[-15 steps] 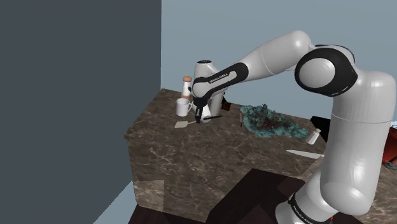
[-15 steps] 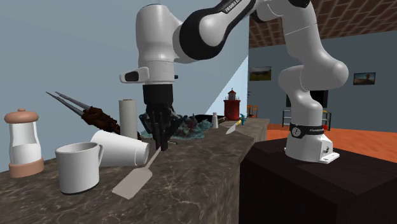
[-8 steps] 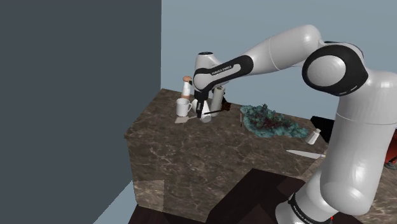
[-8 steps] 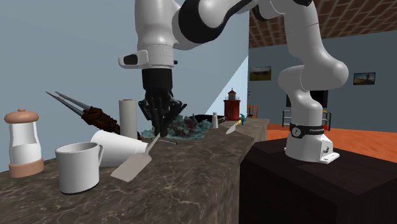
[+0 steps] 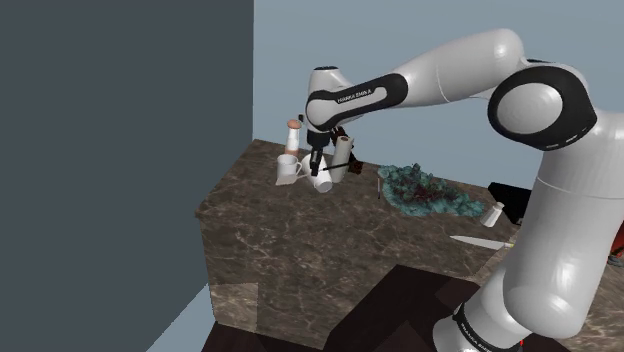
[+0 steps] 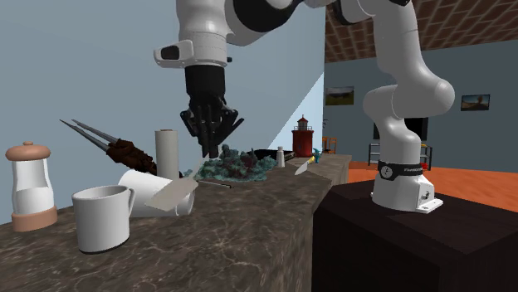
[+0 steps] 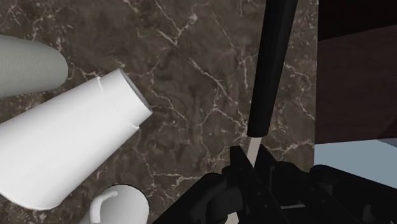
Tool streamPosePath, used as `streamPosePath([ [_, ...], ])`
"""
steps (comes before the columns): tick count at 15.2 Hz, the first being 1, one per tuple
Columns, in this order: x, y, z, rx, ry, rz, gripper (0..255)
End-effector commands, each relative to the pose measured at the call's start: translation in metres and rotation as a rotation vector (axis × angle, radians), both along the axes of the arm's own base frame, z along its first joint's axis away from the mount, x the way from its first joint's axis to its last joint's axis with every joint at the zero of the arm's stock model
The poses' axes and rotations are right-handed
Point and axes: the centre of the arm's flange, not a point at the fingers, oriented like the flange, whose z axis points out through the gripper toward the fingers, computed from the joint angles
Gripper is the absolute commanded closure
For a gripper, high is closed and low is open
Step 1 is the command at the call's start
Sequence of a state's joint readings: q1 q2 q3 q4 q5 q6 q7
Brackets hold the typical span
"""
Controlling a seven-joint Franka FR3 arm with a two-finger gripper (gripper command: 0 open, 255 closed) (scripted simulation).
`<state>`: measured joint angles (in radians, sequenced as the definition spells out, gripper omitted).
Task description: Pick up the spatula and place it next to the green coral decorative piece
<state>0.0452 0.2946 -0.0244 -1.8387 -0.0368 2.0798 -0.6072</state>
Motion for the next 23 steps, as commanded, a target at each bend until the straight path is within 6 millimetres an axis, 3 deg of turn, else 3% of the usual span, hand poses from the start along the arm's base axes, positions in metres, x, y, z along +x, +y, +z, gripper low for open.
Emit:
streamPosePath([
  [1,0.000,-0.001,0.010,0.000,0.000,0.000,255],
  [12,0.000,-0.001,0.064,0.000,0.000,0.000,255],
  [23,-0.129,-0.067,0.064,0.000,0.000,0.000,255],
])
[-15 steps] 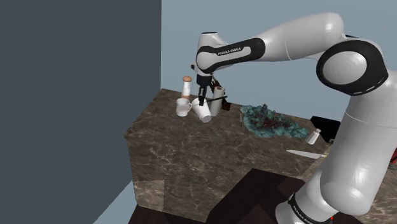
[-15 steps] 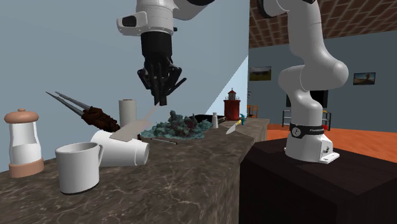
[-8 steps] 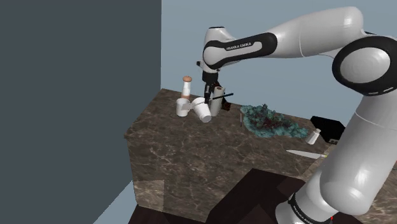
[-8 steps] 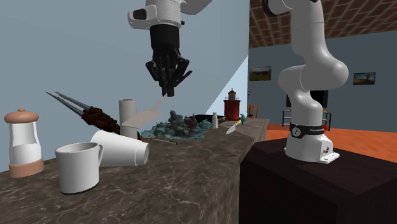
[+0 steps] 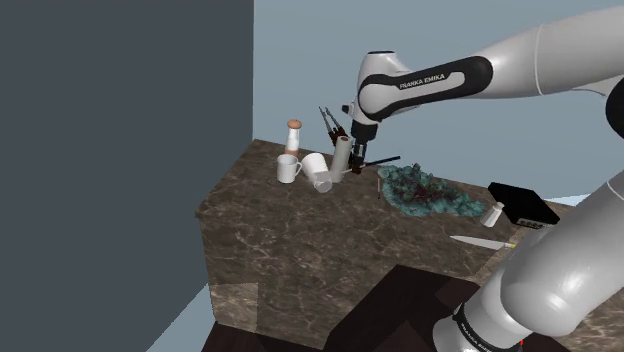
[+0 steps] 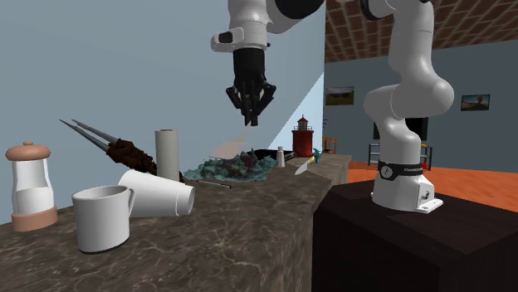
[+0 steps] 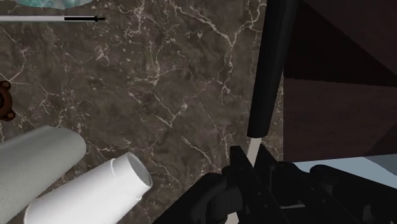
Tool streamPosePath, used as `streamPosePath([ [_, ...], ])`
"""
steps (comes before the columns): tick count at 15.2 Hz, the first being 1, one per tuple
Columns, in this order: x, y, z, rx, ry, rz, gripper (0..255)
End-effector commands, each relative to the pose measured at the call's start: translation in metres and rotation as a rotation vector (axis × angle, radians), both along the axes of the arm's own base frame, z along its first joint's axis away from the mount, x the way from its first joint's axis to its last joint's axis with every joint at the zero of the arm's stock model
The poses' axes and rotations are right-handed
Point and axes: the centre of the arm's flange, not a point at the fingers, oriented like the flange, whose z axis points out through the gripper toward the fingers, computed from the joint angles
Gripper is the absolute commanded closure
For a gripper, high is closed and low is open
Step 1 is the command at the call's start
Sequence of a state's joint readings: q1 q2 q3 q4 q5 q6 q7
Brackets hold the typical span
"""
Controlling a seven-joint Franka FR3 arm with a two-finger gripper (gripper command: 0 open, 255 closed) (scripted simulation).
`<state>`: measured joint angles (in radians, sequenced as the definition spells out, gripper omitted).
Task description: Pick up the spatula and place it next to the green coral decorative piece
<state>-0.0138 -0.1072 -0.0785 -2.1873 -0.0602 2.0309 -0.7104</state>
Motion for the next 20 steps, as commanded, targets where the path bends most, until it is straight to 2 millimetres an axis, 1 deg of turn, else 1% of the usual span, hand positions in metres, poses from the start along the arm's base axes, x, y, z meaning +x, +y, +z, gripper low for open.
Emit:
streamPosePath([
  [1,-0.023,-0.011,0.000,0.000,0.000,0.001,255],
  [20,-0.246,-0.125,0.000,0.000,0.000,0.001,255],
])
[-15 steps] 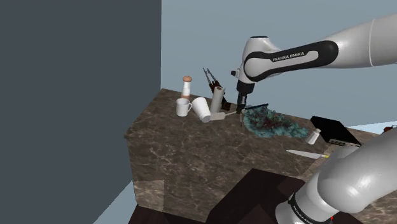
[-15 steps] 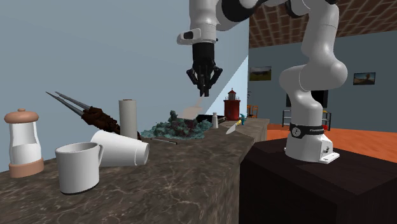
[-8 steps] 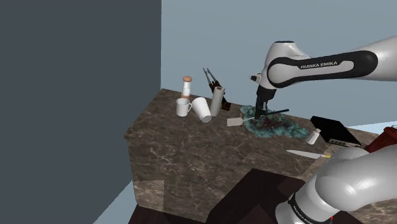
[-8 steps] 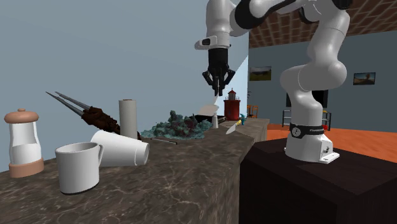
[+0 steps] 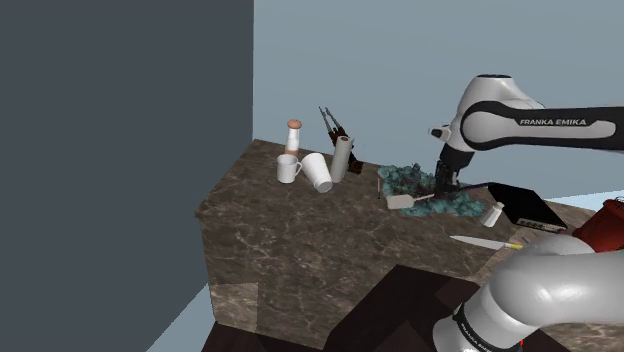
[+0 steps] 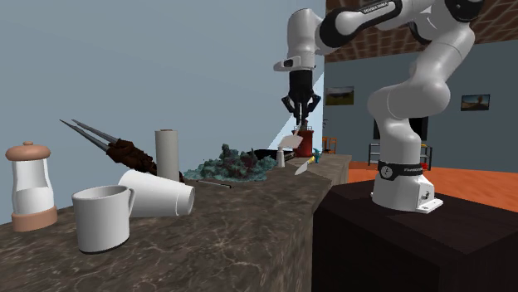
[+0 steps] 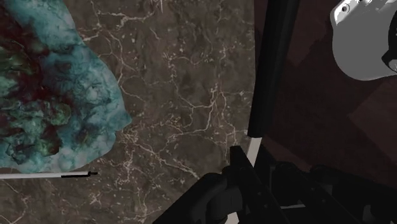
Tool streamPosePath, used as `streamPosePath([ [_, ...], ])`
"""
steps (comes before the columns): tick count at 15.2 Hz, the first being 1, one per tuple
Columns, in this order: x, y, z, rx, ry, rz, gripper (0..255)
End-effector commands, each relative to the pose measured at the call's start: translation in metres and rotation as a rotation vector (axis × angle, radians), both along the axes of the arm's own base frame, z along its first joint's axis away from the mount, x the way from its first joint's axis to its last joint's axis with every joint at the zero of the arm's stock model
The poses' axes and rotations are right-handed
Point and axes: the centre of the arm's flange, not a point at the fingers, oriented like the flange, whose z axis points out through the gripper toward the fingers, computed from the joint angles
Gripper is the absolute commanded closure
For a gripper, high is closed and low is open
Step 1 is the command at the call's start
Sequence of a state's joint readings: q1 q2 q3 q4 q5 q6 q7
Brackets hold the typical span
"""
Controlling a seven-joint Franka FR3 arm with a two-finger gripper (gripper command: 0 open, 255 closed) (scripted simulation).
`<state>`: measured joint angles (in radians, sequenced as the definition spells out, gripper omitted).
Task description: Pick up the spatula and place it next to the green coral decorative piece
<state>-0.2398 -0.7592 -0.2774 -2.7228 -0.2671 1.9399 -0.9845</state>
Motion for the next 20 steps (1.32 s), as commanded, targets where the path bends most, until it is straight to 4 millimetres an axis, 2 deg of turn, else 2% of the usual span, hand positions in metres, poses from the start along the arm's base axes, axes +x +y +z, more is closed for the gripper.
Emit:
streamPosePath([
  [1,-0.025,-0.013,0.000,0.000,0.000,0.002,255],
  [16,-0.201,-0.103,0.000,0.000,0.000,0.002,255],
  [17,-0.221,-0.114,0.000,0.000,0.000,0.002,255],
  [20,-0.221,-0.114,-0.016,0.000,0.000,0.002,255],
])
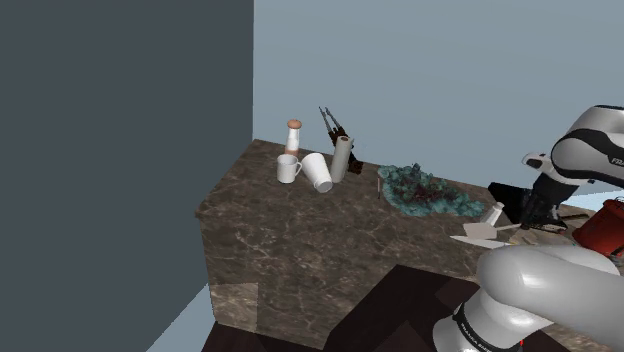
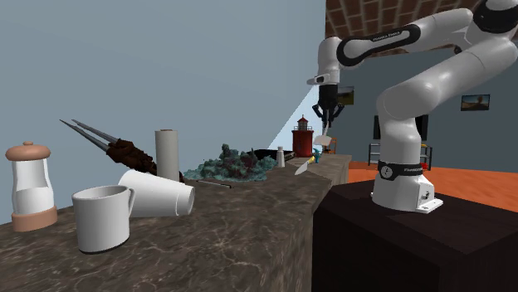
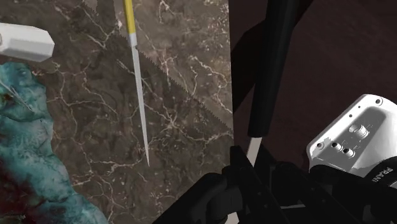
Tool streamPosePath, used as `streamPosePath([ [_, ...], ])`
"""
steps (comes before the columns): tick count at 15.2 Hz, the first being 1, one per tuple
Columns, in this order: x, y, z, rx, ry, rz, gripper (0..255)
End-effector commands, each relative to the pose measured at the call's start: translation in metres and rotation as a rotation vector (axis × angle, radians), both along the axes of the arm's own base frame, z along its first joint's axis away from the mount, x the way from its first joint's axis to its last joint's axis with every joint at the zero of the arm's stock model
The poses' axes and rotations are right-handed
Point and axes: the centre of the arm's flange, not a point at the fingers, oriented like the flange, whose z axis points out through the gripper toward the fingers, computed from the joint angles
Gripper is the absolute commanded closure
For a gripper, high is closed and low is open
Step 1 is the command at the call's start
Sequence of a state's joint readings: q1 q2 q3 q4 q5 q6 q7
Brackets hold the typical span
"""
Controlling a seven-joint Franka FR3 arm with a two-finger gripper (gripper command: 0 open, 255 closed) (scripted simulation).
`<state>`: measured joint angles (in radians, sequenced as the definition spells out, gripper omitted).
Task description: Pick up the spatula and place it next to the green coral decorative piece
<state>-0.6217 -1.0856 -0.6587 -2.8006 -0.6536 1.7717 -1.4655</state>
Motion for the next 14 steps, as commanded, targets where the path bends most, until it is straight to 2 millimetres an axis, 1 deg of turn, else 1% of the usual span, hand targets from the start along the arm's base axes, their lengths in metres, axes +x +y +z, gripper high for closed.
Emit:
streamPosePath([
  [1,-0.001,0.001,-0.010,0.000,0.000,0.001,255],
  [14,-0.001,0.001,-0.079,0.000,0.000,0.001,255],
])
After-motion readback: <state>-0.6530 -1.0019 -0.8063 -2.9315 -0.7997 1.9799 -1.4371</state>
